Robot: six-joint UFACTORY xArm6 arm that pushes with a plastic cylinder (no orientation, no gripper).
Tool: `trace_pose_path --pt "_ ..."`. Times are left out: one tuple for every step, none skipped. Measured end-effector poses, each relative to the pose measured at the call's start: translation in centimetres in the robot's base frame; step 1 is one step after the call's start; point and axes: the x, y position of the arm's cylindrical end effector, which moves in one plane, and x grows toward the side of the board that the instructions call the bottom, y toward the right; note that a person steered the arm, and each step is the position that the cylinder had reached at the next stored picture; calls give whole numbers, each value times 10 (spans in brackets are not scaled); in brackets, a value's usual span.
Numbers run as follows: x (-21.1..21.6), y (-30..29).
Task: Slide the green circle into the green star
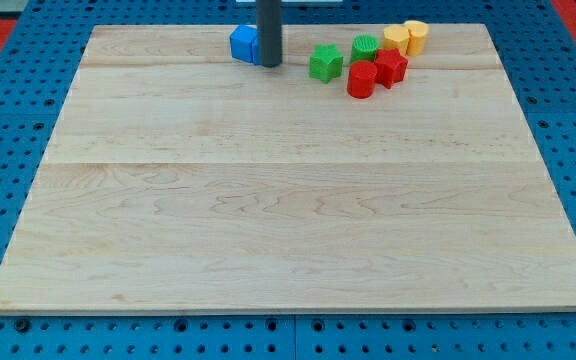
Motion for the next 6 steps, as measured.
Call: trace_pose_path --pt "-3 46" --pt "-29 78" --pt "-50 107" --pt "-50 142" --pt "-35 157" --pt "-18 154"
